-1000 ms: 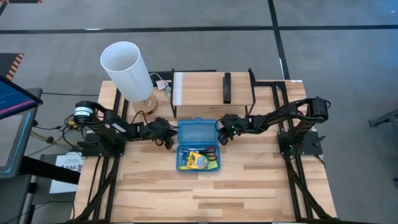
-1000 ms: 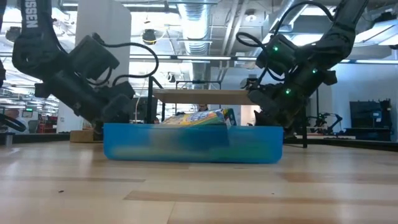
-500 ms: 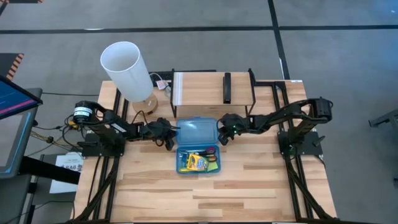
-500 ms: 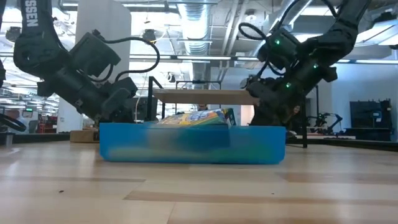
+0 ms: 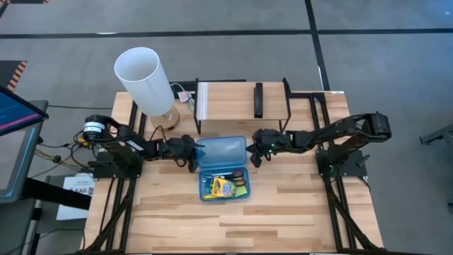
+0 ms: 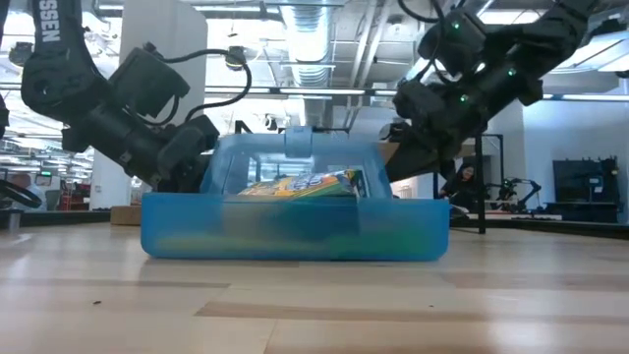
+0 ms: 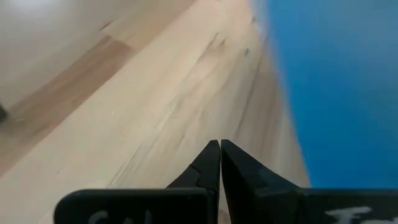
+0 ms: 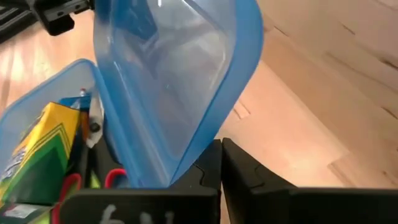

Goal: Pack school essentials
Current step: Close the blue supply box

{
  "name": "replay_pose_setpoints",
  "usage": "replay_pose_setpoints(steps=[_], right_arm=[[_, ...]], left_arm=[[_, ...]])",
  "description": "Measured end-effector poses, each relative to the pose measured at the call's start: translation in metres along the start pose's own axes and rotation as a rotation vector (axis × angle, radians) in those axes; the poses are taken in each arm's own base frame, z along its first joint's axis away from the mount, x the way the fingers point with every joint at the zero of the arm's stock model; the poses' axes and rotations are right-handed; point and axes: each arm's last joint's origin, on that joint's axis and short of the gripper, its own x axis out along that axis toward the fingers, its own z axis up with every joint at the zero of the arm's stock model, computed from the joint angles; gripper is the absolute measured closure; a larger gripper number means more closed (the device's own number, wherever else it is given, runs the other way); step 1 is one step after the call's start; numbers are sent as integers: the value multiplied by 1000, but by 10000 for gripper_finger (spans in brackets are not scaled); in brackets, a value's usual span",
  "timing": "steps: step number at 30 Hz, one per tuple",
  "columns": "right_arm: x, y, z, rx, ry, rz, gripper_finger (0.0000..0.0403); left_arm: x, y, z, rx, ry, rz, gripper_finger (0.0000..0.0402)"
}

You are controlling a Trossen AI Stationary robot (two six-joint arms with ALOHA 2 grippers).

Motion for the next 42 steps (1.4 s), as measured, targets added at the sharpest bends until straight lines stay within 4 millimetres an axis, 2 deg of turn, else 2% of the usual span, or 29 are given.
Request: replay_pose_setpoints(steps=[8,14,22,34,42], right_arm=[[-5,12,-1,-36,-10,42,377],[-9,20,-2,-64,-22,77,377],[-18,32,-1,-89,-47,125,377],[-27,61,-10,-123,-71,250,377],[-32,75,-20,-139,-50,301,377]], left_arm=[[-8,-7,11,5,-52,-61,400],[-22,-19,26,32,-131,-119,400],[-42,-39,34,95,-186,-211,400],[-52,-65,23,160,-160,-319,400],[-55,-74,13,184,-113,-337,400]])
